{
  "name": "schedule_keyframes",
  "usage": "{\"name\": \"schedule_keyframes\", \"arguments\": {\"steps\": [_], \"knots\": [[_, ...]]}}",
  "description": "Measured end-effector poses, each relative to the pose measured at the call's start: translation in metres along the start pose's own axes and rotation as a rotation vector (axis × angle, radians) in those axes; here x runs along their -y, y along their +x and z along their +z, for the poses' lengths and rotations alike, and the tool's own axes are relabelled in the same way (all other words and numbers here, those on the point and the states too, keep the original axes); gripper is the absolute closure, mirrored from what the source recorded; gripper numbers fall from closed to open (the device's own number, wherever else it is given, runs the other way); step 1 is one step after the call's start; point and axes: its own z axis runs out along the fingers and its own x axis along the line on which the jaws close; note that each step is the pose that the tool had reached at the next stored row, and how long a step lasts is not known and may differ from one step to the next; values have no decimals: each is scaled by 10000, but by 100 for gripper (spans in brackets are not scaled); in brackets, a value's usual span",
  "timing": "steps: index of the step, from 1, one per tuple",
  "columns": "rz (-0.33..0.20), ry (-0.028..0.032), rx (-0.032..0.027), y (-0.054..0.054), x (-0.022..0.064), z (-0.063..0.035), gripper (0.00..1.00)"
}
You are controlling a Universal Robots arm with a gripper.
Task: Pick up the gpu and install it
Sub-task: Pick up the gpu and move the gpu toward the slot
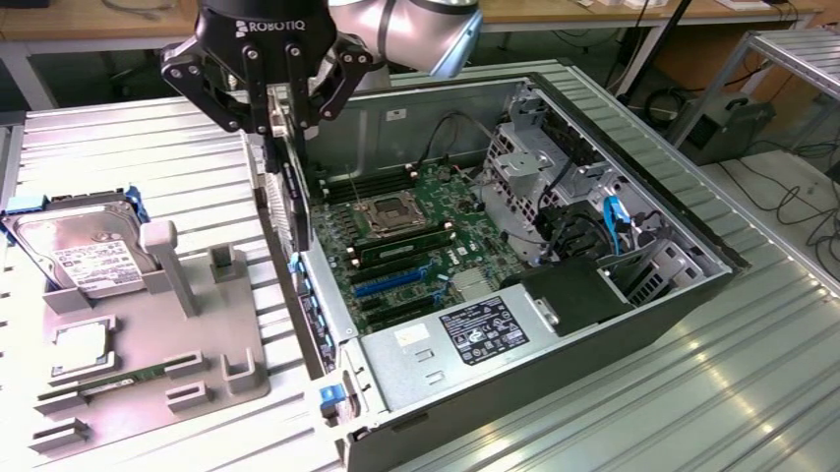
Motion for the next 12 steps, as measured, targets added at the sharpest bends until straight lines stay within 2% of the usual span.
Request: {"name": "schedule_keyframes", "arguments": {"steps": [12], "knots": [[-7, 37, 3, -111, -9, 57, 74]]}}
